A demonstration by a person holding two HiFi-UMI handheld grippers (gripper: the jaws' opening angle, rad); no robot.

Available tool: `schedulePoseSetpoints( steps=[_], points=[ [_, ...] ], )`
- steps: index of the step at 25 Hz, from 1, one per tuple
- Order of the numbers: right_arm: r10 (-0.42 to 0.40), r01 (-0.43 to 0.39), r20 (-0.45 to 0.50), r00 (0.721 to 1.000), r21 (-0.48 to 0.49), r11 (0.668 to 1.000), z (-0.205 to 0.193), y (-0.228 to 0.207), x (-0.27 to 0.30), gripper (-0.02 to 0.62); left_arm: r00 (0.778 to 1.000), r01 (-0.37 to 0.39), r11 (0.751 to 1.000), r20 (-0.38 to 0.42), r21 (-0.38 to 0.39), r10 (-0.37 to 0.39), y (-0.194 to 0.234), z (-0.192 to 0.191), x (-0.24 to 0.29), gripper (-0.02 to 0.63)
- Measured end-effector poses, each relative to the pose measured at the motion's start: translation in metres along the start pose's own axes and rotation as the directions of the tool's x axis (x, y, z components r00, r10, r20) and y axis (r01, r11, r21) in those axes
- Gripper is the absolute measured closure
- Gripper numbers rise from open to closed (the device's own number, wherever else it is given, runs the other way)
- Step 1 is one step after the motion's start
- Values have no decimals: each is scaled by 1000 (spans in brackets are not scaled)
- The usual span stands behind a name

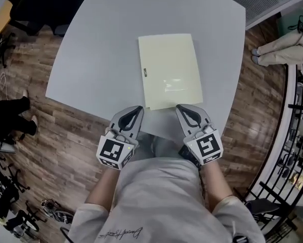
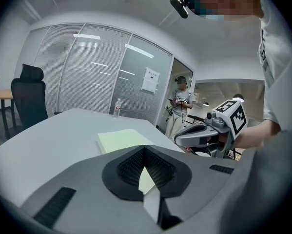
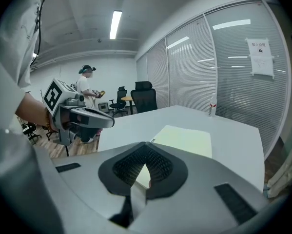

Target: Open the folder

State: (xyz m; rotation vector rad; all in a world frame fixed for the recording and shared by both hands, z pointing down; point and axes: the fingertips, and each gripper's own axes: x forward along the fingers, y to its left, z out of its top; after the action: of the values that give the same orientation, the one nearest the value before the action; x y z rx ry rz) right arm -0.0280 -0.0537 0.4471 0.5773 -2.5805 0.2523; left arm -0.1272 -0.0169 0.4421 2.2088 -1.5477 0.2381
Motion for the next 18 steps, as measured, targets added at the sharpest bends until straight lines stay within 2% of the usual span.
schedulePoseSetpoints(
  steps=[13, 18],
  points=[
    [14, -18, -82, 997, -48, 999, -25, -2, 21, 578, 999, -7, 1000, -40, -15, 7, 9, -23, 13, 597],
    [44, -49, -109, 993, -44, 998, -37, 2, 33, 577, 998, 0, 1000, -62, -17, -1, 13, -32, 19, 597]
  ],
)
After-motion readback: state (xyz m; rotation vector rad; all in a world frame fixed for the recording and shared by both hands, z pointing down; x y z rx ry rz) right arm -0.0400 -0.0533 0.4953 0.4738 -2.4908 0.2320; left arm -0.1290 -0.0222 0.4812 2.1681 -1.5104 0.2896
